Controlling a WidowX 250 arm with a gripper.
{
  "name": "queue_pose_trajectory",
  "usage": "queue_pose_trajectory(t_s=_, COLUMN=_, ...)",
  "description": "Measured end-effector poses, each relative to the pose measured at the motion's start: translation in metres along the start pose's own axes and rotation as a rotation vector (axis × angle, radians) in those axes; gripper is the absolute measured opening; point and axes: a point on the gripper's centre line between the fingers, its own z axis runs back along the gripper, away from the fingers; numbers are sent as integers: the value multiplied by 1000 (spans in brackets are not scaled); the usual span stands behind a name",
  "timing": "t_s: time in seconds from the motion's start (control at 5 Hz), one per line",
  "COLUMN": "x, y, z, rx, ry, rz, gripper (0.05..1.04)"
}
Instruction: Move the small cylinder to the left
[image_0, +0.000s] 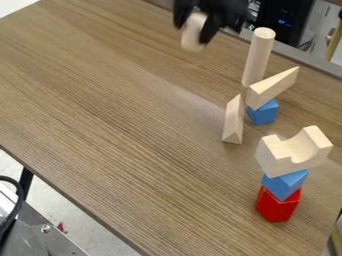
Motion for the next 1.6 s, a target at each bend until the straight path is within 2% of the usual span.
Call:
queue_pose_trajectory(t_s=0.2, x=-12, y=-1, z=-14, rx=-10, ry=25, rz=60, gripper=500)
queue_pose_trajectory(t_s=0.4, x=-27, y=-7, z=-45, rx=19, ry=92, rz=124, gripper=500)
queue_pose_trajectory(t_s=0.6, x=-36, y=-6, z=-67, rx=91, ry=150, rz=132, gripper=500)
queue_pose_trajectory(t_s=0.8, x=-38, y=-6, z=-81, rx=155, ry=178, rz=85, gripper=500)
queue_pose_trajectory(t_s=1.0, x=-36, y=-6, z=-82, rx=152, ry=167, rz=101, gripper=500)
queue_pose_trajectory(t_s=1.2, x=-34, y=-6, z=-80, rx=132, ry=156, rz=145, gripper=544)
queue_pose_trajectory(t_s=1.4, x=-30, y=-3, z=-69, rx=117, ry=154, rz=184, gripper=846)
queue_pose_trajectory(t_s=1.6, x=-20, y=1, z=-57, rx=83, ry=126, rz=200, gripper=1009)
